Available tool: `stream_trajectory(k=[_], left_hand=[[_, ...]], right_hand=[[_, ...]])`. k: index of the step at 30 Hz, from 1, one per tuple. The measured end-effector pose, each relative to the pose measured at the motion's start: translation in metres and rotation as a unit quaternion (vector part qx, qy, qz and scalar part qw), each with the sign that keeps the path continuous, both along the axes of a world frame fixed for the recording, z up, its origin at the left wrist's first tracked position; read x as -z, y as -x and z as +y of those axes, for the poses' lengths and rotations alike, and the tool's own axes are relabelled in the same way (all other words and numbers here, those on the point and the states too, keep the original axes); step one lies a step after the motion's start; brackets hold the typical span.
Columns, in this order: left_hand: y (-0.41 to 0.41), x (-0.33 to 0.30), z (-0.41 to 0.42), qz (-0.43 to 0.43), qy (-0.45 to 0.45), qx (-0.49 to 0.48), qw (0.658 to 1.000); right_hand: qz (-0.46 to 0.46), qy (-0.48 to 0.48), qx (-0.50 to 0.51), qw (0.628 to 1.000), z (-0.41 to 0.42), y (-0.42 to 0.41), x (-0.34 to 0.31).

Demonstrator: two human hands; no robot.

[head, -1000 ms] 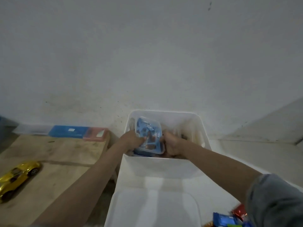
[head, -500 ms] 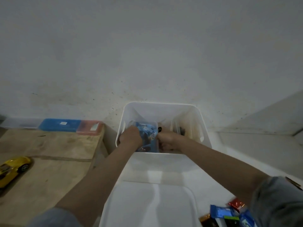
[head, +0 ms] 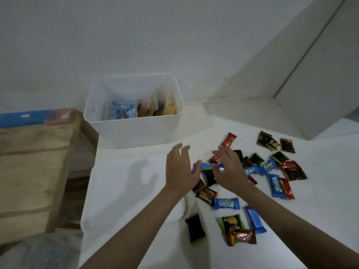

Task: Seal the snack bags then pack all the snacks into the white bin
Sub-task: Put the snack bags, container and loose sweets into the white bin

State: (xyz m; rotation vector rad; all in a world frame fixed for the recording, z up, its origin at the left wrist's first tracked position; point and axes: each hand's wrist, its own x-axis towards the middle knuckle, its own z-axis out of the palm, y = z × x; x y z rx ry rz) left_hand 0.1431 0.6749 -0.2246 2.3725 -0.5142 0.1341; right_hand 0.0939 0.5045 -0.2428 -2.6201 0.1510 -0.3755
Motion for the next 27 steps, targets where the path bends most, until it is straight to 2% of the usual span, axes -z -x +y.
stream_trajectory(k=[2,5,8,11,14,17,20,27], left_hand=[[0.041,0.029,-0.014,0.071,-0.053,0.031,0.996],[0.094,0.069,-0.026,0.173,-0.164,0.034,0.971],[0.137,0.097,-0.031,0.197,-0.181,-0.004,0.964],[0.159,0.116,-0.044,0.164,-0.252,-0.010,0.954],[0.156,0.122,-0.063,0.133,-0.302,-0.017,0.944],[0.137,0.124,-0.085,0.108,-0.311,-0.056,0.943],[0.112,0.126,-0.106,0.125,-0.296,-0.113,0.940],[0.076,0.132,-0.128,0.153,-0.288,-0.150,0.933]], right_hand=[[0.094,0.013,0.044,0.995,-0.031,0.040,0.026],[0.209,0.040,0.101,0.972,-0.054,0.097,0.055],[0.282,0.046,0.069,0.956,-0.045,0.145,0.081],[0.266,0.037,0.063,0.961,-0.047,0.171,0.105],[0.235,0.030,0.091,0.967,-0.076,0.158,0.112],[0.219,0.031,0.135,0.966,-0.115,0.124,0.110],[0.213,0.038,0.172,0.961,-0.155,0.090,0.113],[0.225,0.090,0.026,0.970,-0.172,0.040,0.115]])
